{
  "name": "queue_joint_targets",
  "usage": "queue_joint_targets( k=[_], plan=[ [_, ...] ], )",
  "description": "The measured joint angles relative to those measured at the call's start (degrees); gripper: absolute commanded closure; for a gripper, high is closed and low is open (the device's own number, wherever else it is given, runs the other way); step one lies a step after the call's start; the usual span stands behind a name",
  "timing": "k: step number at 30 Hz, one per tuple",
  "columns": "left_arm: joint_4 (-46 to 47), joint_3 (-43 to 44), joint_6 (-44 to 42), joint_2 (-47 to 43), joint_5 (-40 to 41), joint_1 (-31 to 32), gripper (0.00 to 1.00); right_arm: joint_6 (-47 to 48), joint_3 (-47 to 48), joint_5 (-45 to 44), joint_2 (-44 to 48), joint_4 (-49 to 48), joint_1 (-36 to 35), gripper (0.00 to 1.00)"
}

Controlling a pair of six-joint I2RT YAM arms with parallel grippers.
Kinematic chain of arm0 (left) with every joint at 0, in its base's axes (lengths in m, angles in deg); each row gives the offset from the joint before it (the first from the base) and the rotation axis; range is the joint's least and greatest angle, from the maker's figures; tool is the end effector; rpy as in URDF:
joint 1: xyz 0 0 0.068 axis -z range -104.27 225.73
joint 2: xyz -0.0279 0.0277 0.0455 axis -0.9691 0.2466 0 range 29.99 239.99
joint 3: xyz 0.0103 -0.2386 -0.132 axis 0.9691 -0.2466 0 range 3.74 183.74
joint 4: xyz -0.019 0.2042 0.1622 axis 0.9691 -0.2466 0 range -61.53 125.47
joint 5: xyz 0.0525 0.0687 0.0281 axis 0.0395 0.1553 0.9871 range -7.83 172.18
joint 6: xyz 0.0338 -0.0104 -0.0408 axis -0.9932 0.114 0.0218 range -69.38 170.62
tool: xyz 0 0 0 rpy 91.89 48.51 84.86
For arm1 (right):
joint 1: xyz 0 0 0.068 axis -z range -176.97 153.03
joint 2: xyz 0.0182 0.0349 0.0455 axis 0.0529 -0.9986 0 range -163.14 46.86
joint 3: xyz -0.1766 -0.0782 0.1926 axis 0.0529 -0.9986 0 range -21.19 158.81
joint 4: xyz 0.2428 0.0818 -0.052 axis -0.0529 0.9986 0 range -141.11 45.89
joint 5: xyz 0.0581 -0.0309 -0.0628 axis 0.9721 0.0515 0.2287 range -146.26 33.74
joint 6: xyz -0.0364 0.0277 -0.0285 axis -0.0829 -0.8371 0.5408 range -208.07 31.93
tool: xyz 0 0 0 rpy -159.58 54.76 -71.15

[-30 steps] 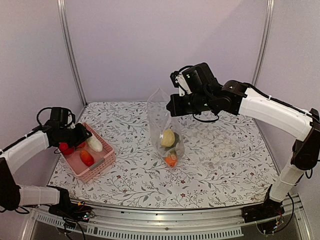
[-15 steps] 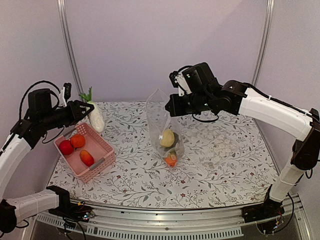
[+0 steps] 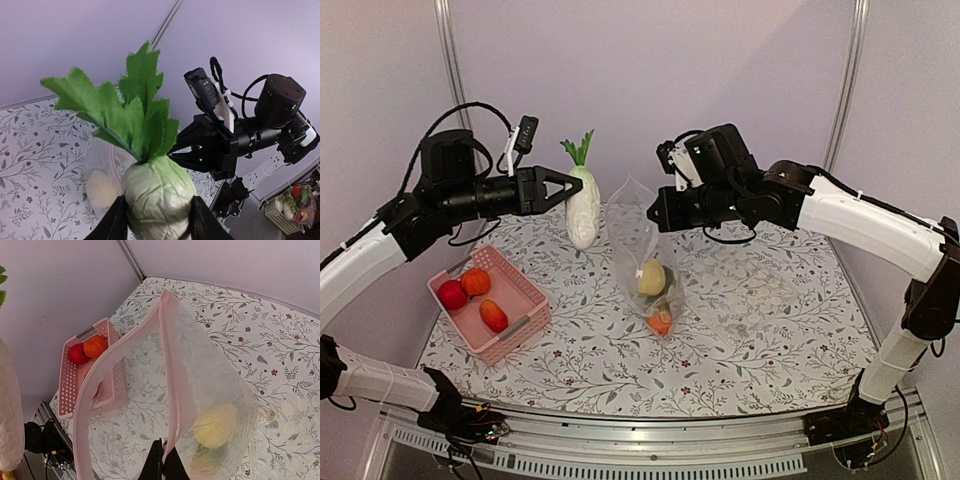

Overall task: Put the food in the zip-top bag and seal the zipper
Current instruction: Place the fake vegetable in the zipper food storage bag.

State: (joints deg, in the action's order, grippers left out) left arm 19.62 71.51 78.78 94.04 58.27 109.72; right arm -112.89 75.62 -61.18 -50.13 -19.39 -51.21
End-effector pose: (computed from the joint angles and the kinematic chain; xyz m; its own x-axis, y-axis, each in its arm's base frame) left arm 0.1984 -0.1514 0.4042 -0.5499 -0.1497 -0.8217 0.6580 0.5283 -0.5366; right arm 0.2305 0.3149 0.3769 -0.6017 -0.1199 -0.7896 -0.5655 0.7621 0.3152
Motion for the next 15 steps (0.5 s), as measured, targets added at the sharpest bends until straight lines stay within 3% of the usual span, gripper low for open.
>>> queue_joint_targets(
  k=[7,15],
  plan=[
    [9.38,1.97,-1.55,5.05,4.24,6.34,0.66,-0.02,0.0,0.79,0.0,-0.17,0.0,1.0],
    [16.26,2.6,-4.46,10.01,12.74,9.49,0.67,-0.02,0.0,1.03,0.0,-0.76,0.0,1.0]
  ],
)
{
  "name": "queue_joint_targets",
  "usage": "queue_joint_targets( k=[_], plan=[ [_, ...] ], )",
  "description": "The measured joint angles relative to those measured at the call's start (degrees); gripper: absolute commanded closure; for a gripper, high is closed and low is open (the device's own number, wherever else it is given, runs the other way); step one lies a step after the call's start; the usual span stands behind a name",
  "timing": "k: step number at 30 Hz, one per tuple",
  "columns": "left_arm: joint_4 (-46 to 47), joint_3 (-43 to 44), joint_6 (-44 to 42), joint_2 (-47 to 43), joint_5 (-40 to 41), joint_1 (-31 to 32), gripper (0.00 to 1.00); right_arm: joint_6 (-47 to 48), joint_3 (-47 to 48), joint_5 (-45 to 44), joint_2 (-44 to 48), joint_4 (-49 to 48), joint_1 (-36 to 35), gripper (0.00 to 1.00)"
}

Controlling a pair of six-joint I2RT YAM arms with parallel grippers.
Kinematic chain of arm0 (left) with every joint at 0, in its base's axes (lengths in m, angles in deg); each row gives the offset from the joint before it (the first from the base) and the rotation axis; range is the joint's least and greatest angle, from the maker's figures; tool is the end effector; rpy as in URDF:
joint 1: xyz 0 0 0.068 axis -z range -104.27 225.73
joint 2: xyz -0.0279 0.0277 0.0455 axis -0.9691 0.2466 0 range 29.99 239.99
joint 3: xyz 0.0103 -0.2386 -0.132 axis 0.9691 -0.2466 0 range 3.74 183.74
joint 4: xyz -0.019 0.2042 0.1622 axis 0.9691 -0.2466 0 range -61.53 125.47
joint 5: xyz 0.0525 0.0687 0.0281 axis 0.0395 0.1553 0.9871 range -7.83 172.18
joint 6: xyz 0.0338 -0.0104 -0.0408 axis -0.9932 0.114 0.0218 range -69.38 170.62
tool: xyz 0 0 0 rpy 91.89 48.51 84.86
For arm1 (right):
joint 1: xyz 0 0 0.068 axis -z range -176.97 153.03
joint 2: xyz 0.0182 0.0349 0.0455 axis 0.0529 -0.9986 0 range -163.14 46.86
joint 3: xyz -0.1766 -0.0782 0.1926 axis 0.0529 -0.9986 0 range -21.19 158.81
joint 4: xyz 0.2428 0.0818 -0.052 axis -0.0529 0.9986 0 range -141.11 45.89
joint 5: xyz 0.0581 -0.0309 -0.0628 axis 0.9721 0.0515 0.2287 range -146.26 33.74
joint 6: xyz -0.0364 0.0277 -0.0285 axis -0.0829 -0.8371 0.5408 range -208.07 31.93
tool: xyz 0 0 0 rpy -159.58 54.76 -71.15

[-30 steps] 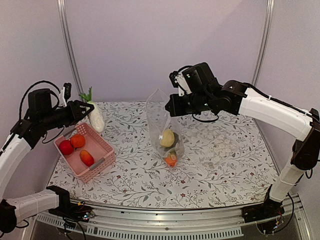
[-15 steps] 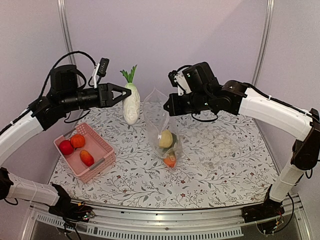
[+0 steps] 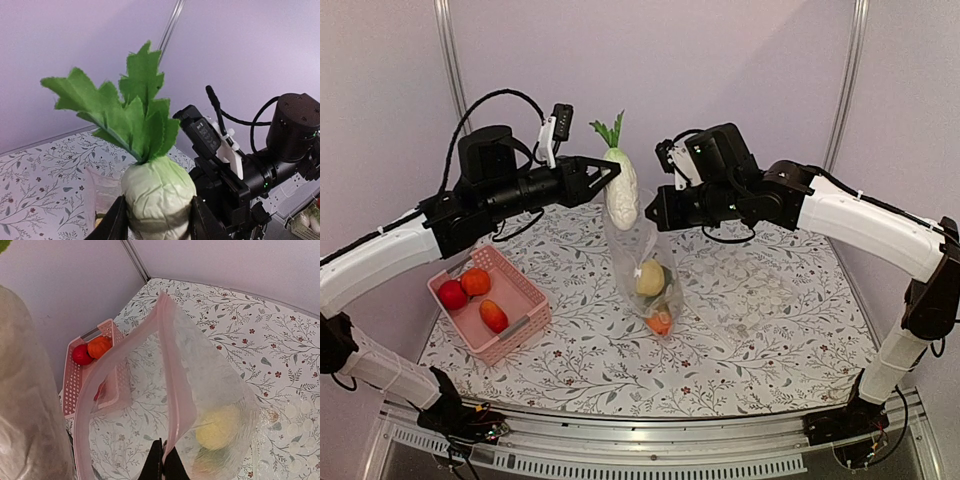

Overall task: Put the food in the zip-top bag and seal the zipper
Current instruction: Place the fake vegetable in the zipper food storage bag.

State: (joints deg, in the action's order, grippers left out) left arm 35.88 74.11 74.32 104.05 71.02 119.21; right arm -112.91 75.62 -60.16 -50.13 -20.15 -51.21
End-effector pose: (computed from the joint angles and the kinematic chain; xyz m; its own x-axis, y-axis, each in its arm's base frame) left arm 0.2161 -0.2147 0.4052 -0.3658 -0.1968 -0.9096 0.7299 0.5458 -0.4116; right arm 0.2304 0.3160 0.3782 -0.6000 -0.1160 -0.7916 -0.5769 0.7483 0.3276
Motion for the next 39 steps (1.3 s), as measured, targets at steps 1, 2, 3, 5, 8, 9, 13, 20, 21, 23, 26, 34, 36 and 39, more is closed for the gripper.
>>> queue_joint_targets(
  k=[1,2,3,5,8,9,13,20,21,23,26,34,36,39],
  plan=[
    [0.26,0.0,-0.39,0.52,1.25,0.46,0.67,0.0,0.0,0.0,0.0,-0.09,0.0,1.0],
    [0.44,0.04,-1.05,1.11,2.64,1.09,0.67,0.0,0.0,0.0,0.0,-0.17,0.0,1.0],
    [0.48,0.07,-1.53,1.53,3.8,1.64,0.67,0.0,0.0,-0.02,0.0,-0.2,0.0,1.0],
    [0.46,0.07,-2.78,2.19,6.32,2.86,0.67,0.0,0.0,0.0,0.0,-0.2,0.0,1.0],
    [0.42,0.13,-4.39,2.58,9.6,4.28,0.67,-0.02,0.0,0.0,0.0,-0.31,0.0,1.0],
    [0.37,0.2,-4.98,2.71,10.73,4.7,0.67,-0.02,0.0,0.0,0.0,-0.37,0.0,1.0],
    [-1.07,0.94,-6.4,3.8,13.62,5.75,0.67,-0.04,0.0,0.0,0.0,-0.59,0.0,1.0],
    [-9.03,3.82,-6.54,6.51,16.59,6.62,0.68,-0.04,-0.02,-0.07,0.02,-0.57,0.0,1.0],
    [-10.25,4.33,-6.29,6.73,16.63,6.62,0.68,-0.04,-0.02,-0.07,0.02,-0.57,0.0,1.0],
    [-13.05,5.49,-5.6,7.15,16.59,6.64,0.67,-0.04,-0.02,-0.07,0.02,-0.57,0.0,1.0],
    [-17.29,7.69,-4.35,7.89,16.35,6.64,0.67,-0.07,-0.02,-0.07,0.02,-0.59,0.0,1.0],
    [-26.36,14.27,-1.73,11.74,13.99,6.67,0.66,-0.24,-0.04,-0.09,0.02,-0.57,0.0,1.0],
    [-28.3,14.91,-1.14,12.41,13.64,6.67,0.66,-0.26,-0.04,-0.07,0.02,-0.55,0.0,1.0],
    [-30.73,15.76,-0.5,13.16,13.57,6.67,0.64,-0.37,-0.09,-0.09,0.02,-0.55,0.0,1.0]
  ],
)
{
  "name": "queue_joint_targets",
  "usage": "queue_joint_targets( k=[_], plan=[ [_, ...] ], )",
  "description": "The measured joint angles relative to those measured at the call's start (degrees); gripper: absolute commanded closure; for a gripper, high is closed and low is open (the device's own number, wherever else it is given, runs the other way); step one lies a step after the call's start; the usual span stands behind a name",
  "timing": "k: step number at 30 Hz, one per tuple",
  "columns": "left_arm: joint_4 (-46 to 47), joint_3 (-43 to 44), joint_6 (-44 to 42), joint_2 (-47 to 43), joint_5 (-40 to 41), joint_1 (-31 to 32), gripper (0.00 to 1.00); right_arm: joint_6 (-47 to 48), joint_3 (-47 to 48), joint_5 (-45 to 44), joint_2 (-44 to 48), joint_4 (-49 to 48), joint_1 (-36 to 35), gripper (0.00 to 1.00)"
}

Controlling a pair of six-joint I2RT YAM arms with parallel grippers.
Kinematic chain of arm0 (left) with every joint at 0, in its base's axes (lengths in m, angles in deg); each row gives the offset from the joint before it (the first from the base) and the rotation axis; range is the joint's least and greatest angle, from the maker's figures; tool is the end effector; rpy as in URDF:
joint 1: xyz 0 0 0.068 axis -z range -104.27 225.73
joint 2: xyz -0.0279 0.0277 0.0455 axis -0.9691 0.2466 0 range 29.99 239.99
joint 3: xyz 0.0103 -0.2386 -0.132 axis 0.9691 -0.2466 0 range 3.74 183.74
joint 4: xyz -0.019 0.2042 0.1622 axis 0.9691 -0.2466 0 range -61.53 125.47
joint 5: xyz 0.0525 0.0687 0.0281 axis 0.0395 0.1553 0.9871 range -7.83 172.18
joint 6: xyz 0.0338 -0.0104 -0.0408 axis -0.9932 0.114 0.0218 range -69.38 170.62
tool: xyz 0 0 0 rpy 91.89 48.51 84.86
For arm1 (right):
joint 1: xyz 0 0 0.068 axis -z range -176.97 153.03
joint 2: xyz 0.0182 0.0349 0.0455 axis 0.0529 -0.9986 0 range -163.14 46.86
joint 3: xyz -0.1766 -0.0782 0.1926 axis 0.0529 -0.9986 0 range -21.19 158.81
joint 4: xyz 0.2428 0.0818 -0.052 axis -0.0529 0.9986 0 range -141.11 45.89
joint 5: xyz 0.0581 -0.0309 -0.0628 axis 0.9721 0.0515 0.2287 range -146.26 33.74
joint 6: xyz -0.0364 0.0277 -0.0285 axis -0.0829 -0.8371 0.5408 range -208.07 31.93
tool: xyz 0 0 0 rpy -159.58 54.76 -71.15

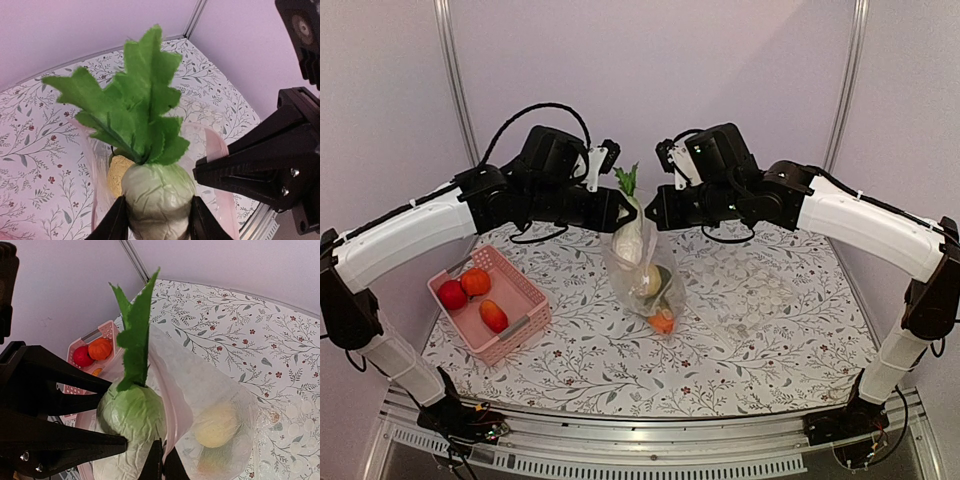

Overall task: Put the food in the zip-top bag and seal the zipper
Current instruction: Place the fake vegetable in the zipper food storage bag.

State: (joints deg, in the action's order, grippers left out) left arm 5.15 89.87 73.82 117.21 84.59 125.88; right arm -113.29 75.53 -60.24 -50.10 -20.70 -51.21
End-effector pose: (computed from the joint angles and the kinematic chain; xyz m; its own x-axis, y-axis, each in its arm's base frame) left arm 0.2232 -0.2654 0.3754 -0.6001 0.1046 -0.7931 0.5523 0.7713 -0.3162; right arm 0.2307 0.3163 0.3787 -0.5995 -0.1051 -0.7934 -0.5738 0.7475 0.3345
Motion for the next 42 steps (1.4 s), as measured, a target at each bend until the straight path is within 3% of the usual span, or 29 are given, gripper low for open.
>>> queue_joint_targets(
  k=[13,27,42],
  plan=[
    [-7.82,4.9,1.97,2.8,3.32,0.04,0.64,-0.39,-0.04,0.02,0.0,-0.02,0.0,1.0],
    [-6.84,5.84,1.95,5.4,8.59,0.85,0.68,-0.5,-0.04,0.02,0.0,-0.04,0.0,1.0],
    [-7.13,4.13,6.8,5.38,4.33,1.27,0.64,-0.5,-0.04,0.02,0.0,-0.04,0.0,1.0]
  ],
)
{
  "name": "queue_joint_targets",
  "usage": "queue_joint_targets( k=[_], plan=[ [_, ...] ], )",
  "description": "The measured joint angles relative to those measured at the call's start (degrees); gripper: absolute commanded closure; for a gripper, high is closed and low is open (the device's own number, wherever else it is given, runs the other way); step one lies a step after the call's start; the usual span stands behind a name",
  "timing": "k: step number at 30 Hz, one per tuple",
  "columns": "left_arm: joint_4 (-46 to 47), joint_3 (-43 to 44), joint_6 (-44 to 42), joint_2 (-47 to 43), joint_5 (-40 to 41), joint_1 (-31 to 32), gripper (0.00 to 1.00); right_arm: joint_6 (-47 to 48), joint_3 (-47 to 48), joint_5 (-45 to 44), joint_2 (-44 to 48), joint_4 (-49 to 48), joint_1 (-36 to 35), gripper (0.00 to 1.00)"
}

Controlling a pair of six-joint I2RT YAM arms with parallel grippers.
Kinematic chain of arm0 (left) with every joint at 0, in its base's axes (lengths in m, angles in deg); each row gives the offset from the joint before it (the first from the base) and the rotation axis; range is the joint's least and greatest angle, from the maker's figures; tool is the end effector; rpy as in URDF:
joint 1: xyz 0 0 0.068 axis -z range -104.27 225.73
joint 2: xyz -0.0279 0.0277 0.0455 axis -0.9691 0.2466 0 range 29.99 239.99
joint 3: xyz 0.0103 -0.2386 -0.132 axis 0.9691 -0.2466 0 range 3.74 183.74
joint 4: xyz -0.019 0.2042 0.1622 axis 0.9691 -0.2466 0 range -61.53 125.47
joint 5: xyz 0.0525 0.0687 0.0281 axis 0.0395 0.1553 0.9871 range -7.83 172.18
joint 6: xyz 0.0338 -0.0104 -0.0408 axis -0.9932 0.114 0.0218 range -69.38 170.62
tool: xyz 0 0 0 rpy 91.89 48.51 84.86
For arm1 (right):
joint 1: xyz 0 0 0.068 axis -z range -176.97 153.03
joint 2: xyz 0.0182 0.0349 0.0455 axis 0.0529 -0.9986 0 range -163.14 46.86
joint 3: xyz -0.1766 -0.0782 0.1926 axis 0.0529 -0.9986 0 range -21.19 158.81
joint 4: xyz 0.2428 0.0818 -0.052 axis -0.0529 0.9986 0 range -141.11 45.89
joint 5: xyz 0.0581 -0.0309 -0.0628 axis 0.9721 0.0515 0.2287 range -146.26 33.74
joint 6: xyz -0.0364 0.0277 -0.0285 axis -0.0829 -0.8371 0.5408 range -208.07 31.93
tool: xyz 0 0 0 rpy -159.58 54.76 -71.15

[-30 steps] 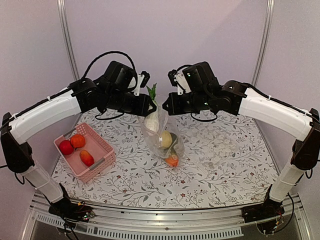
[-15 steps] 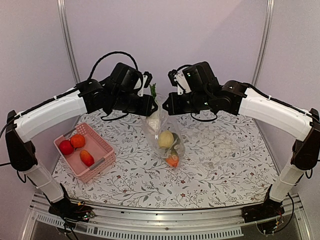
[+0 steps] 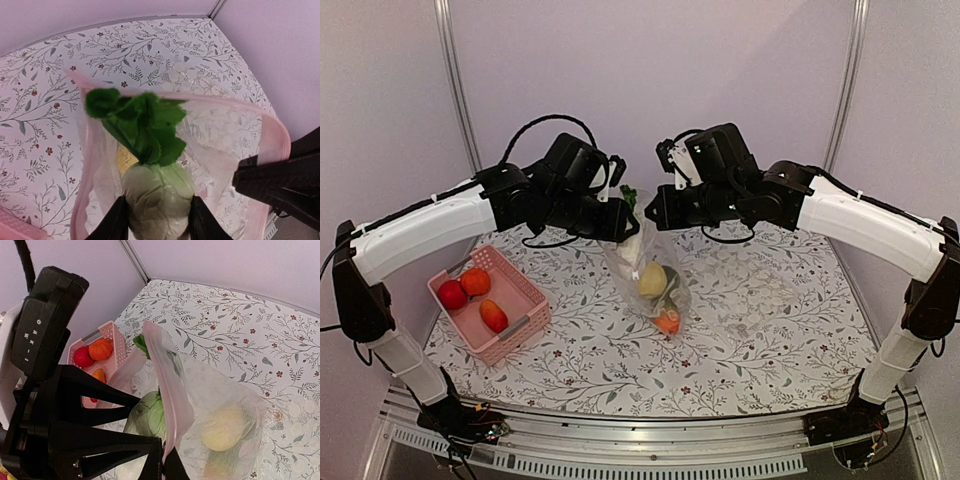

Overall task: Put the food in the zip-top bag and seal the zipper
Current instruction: Place the fake vegetable in the zipper food storage bag.

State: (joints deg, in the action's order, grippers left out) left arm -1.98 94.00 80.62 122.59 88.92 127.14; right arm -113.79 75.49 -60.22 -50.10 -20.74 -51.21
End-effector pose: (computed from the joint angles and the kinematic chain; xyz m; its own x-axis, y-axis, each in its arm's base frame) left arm 0.2297 -0.2814 0.3572 -0.7057 0.0881 -0.7030 0.4239 0.8476 -0.3193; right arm 0.2307 0.3163 0.3786 -0.6046 -0.0987 -0.7904 -0.5687 0.7482 0.3416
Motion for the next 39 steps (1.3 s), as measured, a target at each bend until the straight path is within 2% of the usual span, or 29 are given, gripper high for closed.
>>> queue_joint_targets(
  k=[5,14,23,29,33,39],
  plan=[
    [-1.07,-0.22,1.29,0.0,-0.63,0.24,0.59,0.0,0.0,0.0,0.0,0.0,0.0,1.0],
    [-1.46,-0.2,1.64,-0.09,-1.01,0.48,0.4,0.0,0.0,0.0,0.0,0.0,0.0,1.0],
    [-1.44,-0.2,1.05,-1.42,-0.94,0.5,0.36,0.0,0.0,0.0,0.0,-0.02,0.0,1.0],
    [-1.29,-0.2,-0.7,-3.15,-1.2,0.52,0.29,0.0,0.0,0.0,0.0,-0.02,0.0,1.0],
    [-0.79,-0.22,-3.54,-6.03,-1.44,0.55,0.19,0.0,0.0,0.0,0.0,-0.02,0.0,1.0],
    [-0.31,0.87,-8.13,-13.66,-1.77,0.55,0.1,0.0,0.0,-0.02,0.0,-0.02,0.0,1.0]
  ],
)
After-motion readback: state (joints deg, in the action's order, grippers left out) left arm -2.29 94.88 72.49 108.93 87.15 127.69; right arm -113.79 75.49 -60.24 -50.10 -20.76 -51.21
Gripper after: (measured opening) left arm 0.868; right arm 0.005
